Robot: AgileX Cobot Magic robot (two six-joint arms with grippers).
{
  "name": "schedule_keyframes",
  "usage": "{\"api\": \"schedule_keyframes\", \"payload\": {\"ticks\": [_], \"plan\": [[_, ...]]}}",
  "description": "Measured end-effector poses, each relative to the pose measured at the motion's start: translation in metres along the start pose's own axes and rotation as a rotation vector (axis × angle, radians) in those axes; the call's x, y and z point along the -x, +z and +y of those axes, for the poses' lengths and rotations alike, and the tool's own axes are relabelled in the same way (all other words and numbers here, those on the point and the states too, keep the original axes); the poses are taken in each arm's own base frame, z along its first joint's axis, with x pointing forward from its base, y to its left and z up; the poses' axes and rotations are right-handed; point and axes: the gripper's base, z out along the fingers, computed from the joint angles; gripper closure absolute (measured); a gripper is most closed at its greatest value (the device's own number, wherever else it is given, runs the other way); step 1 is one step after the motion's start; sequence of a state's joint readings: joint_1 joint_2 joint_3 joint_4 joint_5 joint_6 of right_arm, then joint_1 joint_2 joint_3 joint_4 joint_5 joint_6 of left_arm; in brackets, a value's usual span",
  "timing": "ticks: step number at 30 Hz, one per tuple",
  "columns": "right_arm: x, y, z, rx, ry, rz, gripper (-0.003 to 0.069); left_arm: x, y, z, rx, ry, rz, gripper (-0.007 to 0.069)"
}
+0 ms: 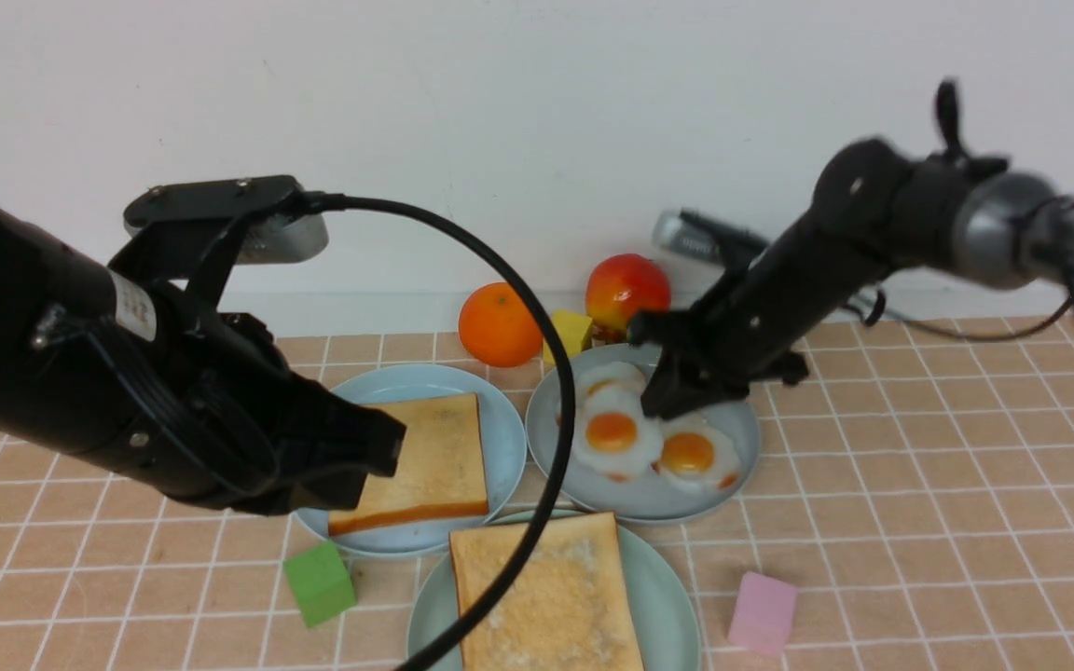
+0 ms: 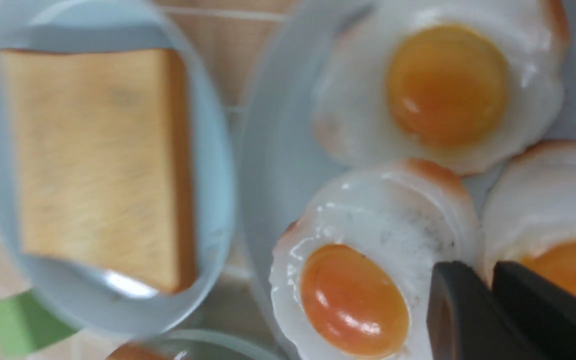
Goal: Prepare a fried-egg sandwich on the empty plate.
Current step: Use the right arm to place the fried egg on the slice of bread in the middle
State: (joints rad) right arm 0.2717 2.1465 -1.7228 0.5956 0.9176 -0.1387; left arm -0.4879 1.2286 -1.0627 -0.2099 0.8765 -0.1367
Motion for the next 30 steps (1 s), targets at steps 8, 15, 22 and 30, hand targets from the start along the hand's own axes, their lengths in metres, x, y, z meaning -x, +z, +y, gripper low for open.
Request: {"api": "schedule_keyframes", "payload": {"ticks": [8, 15, 22, 30], "plan": [[-0.015, -0.055, 0.042, 0.048, -0.141, -0.009, 0.0576, 0.016, 0.018, 0.005, 0.040, -0.003, -0.100, 0.0587], [-0.066, -0.021, 0.071, 0.127, -0.221, 0.149, 0.0576, 0.031, 0.071, 0.038, 0.136, -0.198, -0.077, 0.0583], [-0.099, 0.015, 0.069, 0.119, -0.242, 0.147, 0.0576, 0.057, 0.107, 0.093, 0.225, -0.414, -0.004, 0.0485], [-0.101, 0.018, 0.066, 0.101, -0.236, 0.126, 0.0489, 0.063, 0.156, 0.107, 0.229, -0.435, 0.064, 0.0253]]}}
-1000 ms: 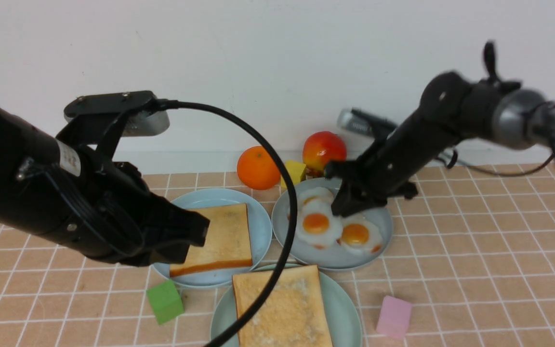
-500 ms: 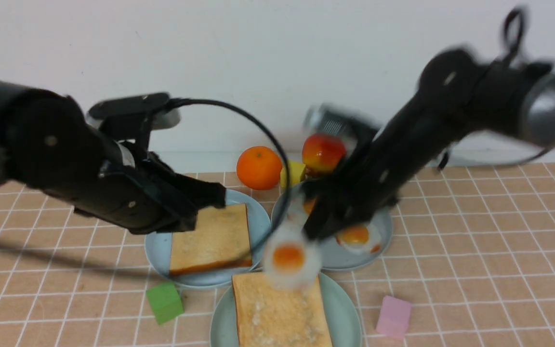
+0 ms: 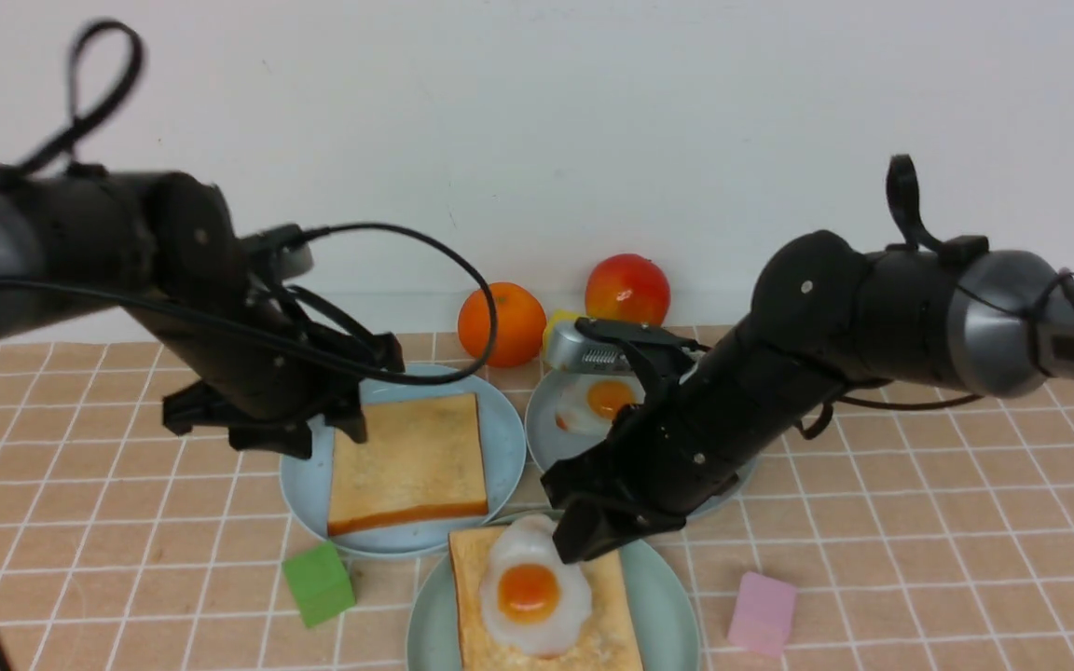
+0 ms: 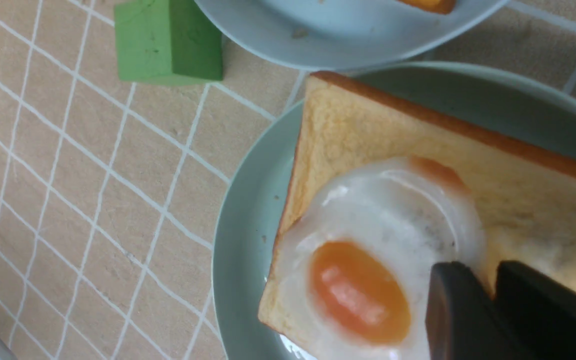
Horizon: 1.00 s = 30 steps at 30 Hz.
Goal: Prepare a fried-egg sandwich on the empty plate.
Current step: Use the right arm to place the fried egg on the slice of bread in the middle, then use the left arm to grab a slice of bread, then use the left arm to place a slice of bread on the fried egg in the middle
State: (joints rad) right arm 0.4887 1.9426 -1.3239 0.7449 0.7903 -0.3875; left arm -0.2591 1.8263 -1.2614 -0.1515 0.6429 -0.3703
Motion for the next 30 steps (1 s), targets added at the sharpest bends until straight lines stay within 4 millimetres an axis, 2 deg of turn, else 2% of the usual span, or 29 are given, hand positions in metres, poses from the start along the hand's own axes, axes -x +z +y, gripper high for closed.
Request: {"api": "schedule_keyframes", "payload": {"ticks": [4, 5, 8, 11, 14, 16, 19, 21, 23, 27, 28, 30], "plan": [[0.001, -0.011, 0.007, 0.008, -0.018, -0.019, 0.0333, -0.001, 0.026, 0.003, 0.011, 0.006, 0.024, 0.0218], [0.001, -0.012, 0.007, 0.009, -0.019, -0.020, 0.0327, -0.001, 0.027, 0.003, 0.012, 0.008, 0.026, 0.0218], [-0.001, -0.031, 0.020, 0.032, -0.048, -0.030, 0.0245, -0.003, 0.042, 0.005, 0.005, 0.019, 0.035, 0.0235], [-0.004, -0.047, 0.030, 0.052, -0.071, -0.034, 0.0228, -0.004, 0.054, 0.007, 0.012, 0.022, 0.049, 0.0273], [-0.007, -0.066, 0.041, 0.070, -0.100, -0.056, 0.0228, -0.003, 0.055, 0.006, 0.011, 0.025, 0.051, 0.0315], [-0.011, -0.085, 0.052, 0.085, -0.130, -0.081, 0.0237, -0.004, 0.056, 0.007, 0.014, 0.042, 0.057, 0.0387], [-0.014, -0.103, 0.062, 0.095, -0.157, -0.111, 0.0259, -0.003, 0.054, 0.008, 0.021, 0.055, 0.060, 0.0474], [-0.020, -0.121, 0.071, 0.106, -0.186, -0.141, 0.0289, -0.002, 0.049, 0.008, 0.022, 0.064, 0.056, 0.0567], [-0.025, -0.133, 0.078, 0.111, -0.210, -0.157, 0.0315, -0.001, 0.040, 0.006, 0.017, 0.066, 0.051, 0.0617], [-0.034, -0.152, 0.086, 0.099, -0.258, -0.169, 0.0368, 0.002, 0.007, 0.000, -0.020, 0.061, 0.012, 0.0622], [-0.037, -0.158, 0.087, 0.085, -0.278, -0.173, 0.0390, 0.001, -0.014, -0.006, -0.057, 0.055, -0.013, 0.0622], [-0.040, -0.163, 0.088, 0.065, -0.298, -0.176, 0.0417, -0.005, -0.033, -0.013, -0.102, 0.058, -0.034, 0.0622]]}}
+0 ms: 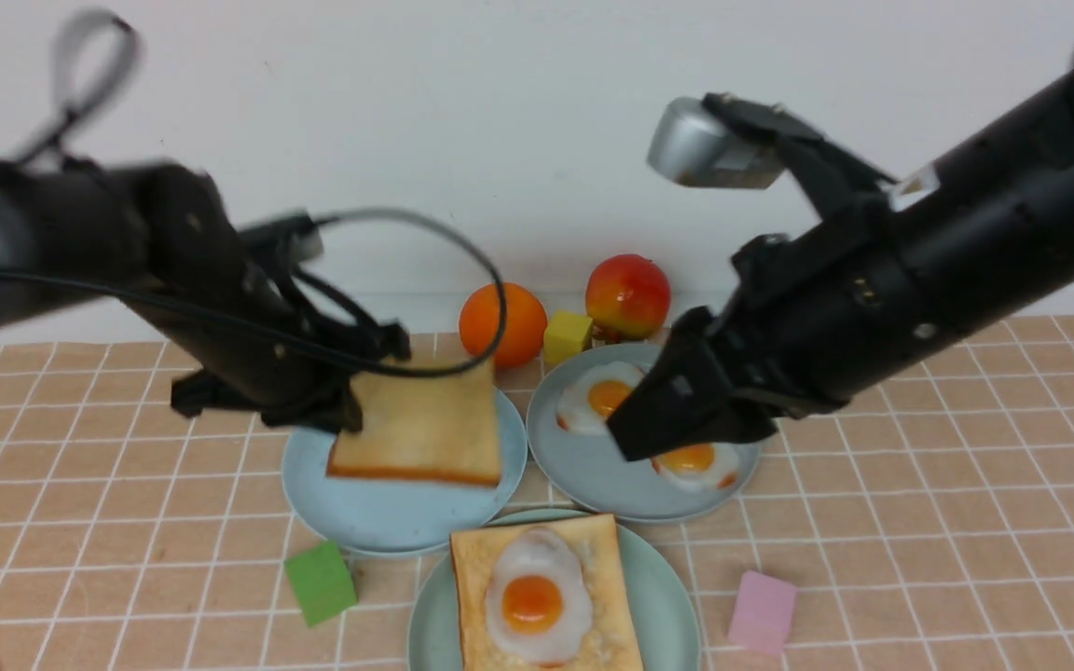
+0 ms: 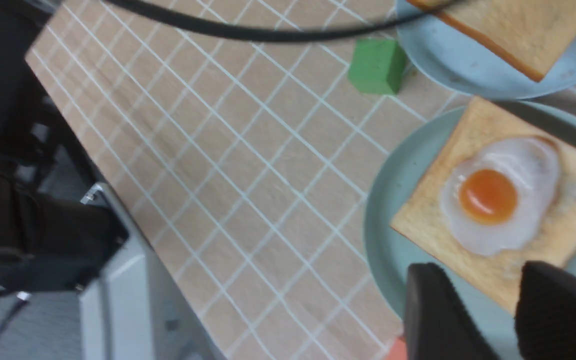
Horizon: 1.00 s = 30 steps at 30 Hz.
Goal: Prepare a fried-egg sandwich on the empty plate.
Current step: Use the left arm to place a slice of bread on the fried egg in the middle
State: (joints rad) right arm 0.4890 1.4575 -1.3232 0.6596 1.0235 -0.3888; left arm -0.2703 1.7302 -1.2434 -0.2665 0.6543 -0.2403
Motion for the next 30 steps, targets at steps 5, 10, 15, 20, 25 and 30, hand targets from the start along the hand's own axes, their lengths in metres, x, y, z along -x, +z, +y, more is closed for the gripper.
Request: {"api": "schedule_keyframes", "payload": {"ticks": [5, 10, 15, 20, 25, 30], "plan": [[-0.004, -0.003, -0.003, -0.047, 0.008, 0.032, 0.0446, -0.039, -0.033, -0.026, -0.126, 0.028, -0.007, 0.0622], [-0.005, -0.003, -0.003, -0.054, 0.012, 0.036, 0.0445, -0.098, -0.014, -0.038, -0.180, 0.033, 0.043, 0.0622], [-0.005, -0.003, -0.004, -0.057, 0.010, 0.040, 0.0437, -0.119, 0.013, -0.032, -0.147, -0.023, 0.069, 0.0615], [-0.007, -0.003, -0.007, -0.099, 0.026, 0.061, 0.0432, -0.121, 0.024, -0.030, -0.128, -0.041, 0.094, 0.0563], [-0.017, -0.012, -0.013, -0.211, 0.084, 0.066, 0.0427, -0.123, 0.020, -0.030, -0.130, -0.035, 0.108, 0.0403], [-0.063, -0.035, -0.008, -0.300, 0.123, -0.054, 0.0427, -0.122, -0.003, -0.033, -0.158, 0.011, 0.094, 0.0209]]}}
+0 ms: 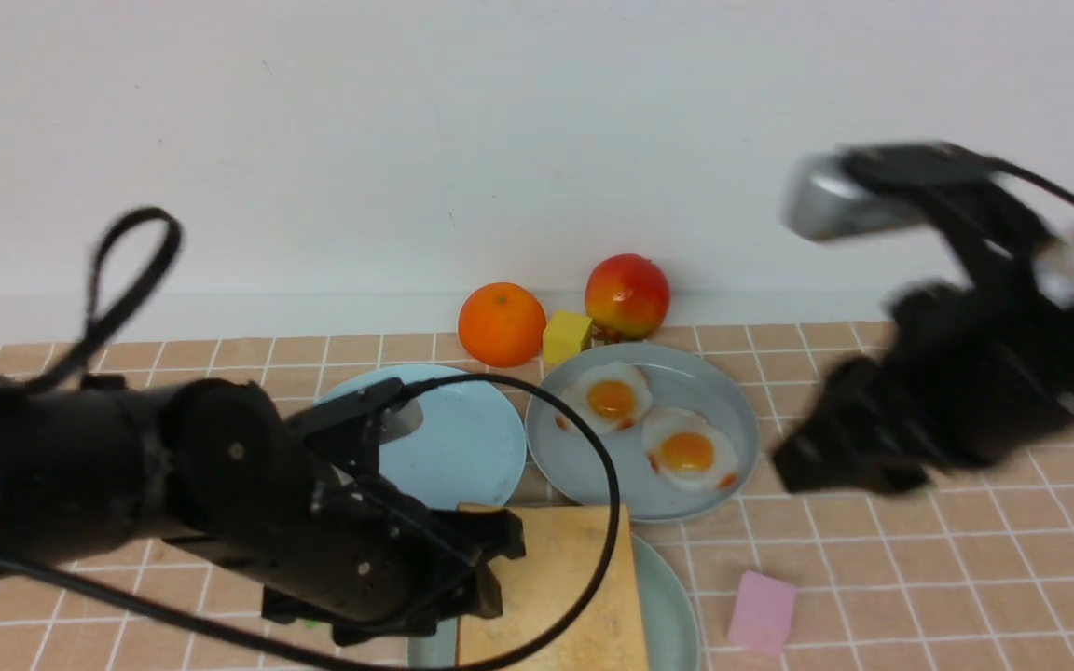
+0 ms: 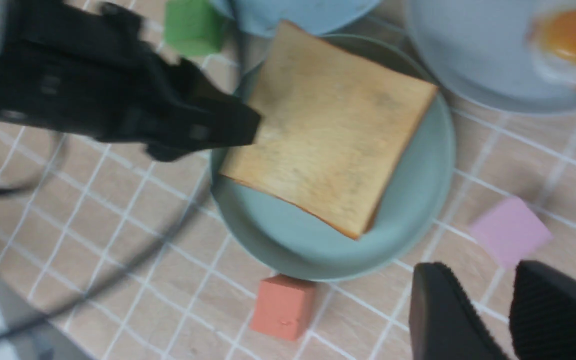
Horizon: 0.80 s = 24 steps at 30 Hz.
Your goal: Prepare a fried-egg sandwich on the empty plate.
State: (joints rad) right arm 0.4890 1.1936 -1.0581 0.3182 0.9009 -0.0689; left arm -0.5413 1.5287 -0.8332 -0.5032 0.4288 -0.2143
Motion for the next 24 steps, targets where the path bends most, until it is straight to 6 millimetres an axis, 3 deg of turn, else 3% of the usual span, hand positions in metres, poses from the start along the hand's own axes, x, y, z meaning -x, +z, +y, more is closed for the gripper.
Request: {"api": "schedule_keyframes", "payload": {"ticks": [1, 3, 4, 7, 9, 11, 12, 15, 16, 17, 18, 19, 20, 24], "plan": [[0.001, 0.000, 0.000, 0.000, 0.000, -0.007, 0.0427, 0.000, 0.000, 0.000, 0.001, 0.002, 0.002, 0.0209], [-0.034, -0.018, -0.003, -0.018, -0.013, -0.116, 0.0427, -0.002, -0.023, -0.005, -0.026, 0.058, -0.021, 0.0169], [-0.039, -0.016, -0.005, -0.021, -0.013, -0.121, 0.0427, -0.002, -0.025, -0.006, -0.031, 0.061, -0.027, 0.0168], [-0.095, -0.043, -0.008, -0.037, -0.129, -0.337, 0.0427, -0.012, -0.067, -0.012, -0.078, 0.140, -0.043, 0.0168], [-0.117, -0.049, -0.011, -0.049, -0.180, -0.432, 0.0427, -0.018, -0.088, -0.015, -0.109, 0.162, -0.056, 0.0185], [-0.149, -0.058, -0.015, -0.065, -0.235, -0.606, 0.0427, -0.031, -0.119, -0.016, -0.159, 0.187, -0.076, 0.0232], [-0.152, -0.058, -0.016, -0.067, -0.243, -0.618, 0.0427, -0.032, -0.118, -0.016, -0.157, 0.186, -0.069, 0.0238], [-0.188, -0.060, -0.022, -0.079, -0.295, -0.783, 0.0455, -0.063, -0.156, -0.008, -0.241, 0.201, -0.087, 0.0385], [-0.190, -0.059, -0.022, -0.080, -0.298, -0.790, 0.0459, -0.064, -0.159, -0.008, -0.248, 0.203, -0.092, 0.0396], [-0.200, -0.058, -0.024, -0.079, -0.306, -0.829, 0.0497, -0.078, -0.167, 0.000, -0.279, 0.201, -0.100, 0.0470], [-0.203, -0.058, -0.024, -0.077, -0.308, -0.838, 0.0517, -0.082, -0.169, 0.002, -0.289, 0.198, -0.104, 0.0491], [-0.207, -0.057, -0.025, -0.078, -0.312, -0.854, 0.0581, -0.099, -0.177, 0.011, -0.335, 0.187, -0.127, 0.0589], [-0.207, -0.057, -0.025, -0.078, -0.312, -0.860, 0.0631, -0.109, -0.178, 0.017, -0.363, 0.172, -0.128, 0.0628], [-0.207, -0.057, -0.025, -0.078, -0.311, -0.865, 0.0671, -0.132, -0.179, 0.032, -0.432, 0.145, -0.161, 0.0638]]}}
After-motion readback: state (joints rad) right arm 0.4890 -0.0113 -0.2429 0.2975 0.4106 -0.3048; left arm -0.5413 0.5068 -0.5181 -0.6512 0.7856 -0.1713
